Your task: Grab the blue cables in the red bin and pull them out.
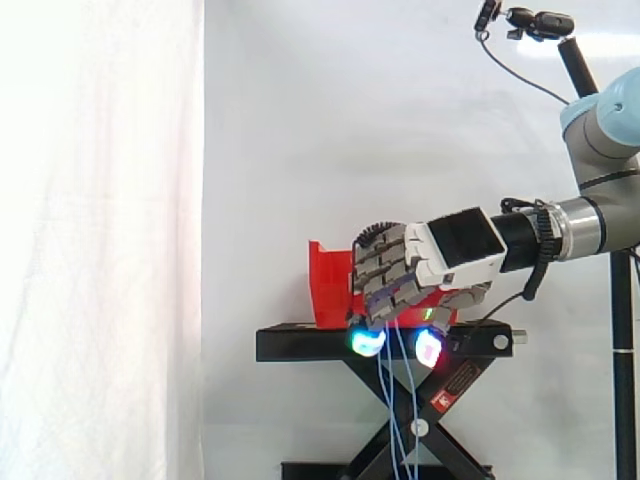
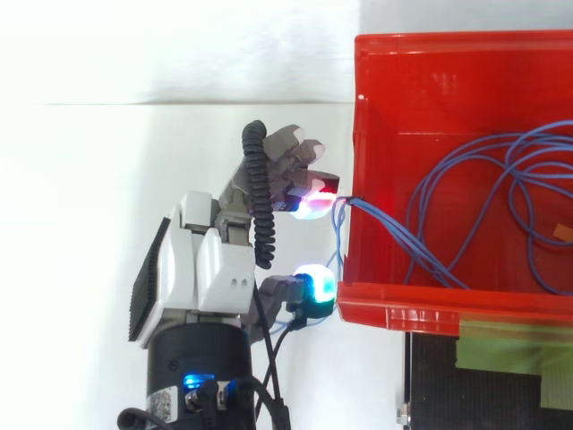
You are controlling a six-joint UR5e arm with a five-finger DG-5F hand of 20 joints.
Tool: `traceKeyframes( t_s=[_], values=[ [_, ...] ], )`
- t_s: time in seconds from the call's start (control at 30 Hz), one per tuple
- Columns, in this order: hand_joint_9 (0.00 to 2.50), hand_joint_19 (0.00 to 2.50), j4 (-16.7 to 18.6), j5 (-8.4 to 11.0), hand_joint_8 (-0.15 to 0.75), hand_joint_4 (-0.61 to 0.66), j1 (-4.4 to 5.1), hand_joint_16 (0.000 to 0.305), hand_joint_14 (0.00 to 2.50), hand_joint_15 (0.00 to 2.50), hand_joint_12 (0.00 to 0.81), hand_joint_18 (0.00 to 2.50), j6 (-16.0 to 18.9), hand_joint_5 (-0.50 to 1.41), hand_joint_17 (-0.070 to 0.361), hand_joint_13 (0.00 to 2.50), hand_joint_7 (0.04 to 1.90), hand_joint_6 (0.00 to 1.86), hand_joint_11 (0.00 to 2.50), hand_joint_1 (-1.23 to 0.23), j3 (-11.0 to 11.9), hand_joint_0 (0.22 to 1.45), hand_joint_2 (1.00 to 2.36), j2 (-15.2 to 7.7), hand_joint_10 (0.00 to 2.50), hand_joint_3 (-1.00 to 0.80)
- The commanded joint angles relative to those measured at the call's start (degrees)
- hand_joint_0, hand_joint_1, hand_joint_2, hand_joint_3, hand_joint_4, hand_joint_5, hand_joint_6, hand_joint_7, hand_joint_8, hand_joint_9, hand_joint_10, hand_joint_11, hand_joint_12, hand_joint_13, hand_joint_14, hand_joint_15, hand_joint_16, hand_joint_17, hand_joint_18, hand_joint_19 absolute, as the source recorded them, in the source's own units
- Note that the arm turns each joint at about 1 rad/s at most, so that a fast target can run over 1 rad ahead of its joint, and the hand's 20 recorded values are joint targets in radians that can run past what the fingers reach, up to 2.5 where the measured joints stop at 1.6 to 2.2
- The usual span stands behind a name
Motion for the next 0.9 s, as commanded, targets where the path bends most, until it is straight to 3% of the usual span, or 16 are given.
traceKeyframes(
  t_s=[0.0, 0.43, 0.87],
  values=[
    [0.87, 0.44, 0.6, 0.1, 0.236, 0.09, 0.23, 0.047, 0.02, 0.49, 0.335, 0.48, -0.6, 0.76, 0.107, 0.68, 0.64, 0.01, 0.81, -0.98, 0.0, 0.73, 1.0, -0.1, 0.03, -1.0],
    [0.87, 0.44, 6.0, 0.01, 0.235, 0.09, 0.58, 0.048, 0.02, 0.49, 0.337, 0.48, -0.6, 0.75, 0.107, 0.69, 0.62, 0.01, 0.8, -0.98, 0.0, 0.73, 1.0, -0.1, 0.03, -1.0],
    [0.87, 0.44, 8.7, -0.17, 0.233, 0.1, 0.58, 0.047, 0.02, 0.49, 0.333, 0.49, -1.1, 0.75, 0.107, 0.68, 0.61, 0.02, 0.8, -0.98, -0.1, 0.73, 1.0, -0.1, 0.03, -1.0]
  ],
)
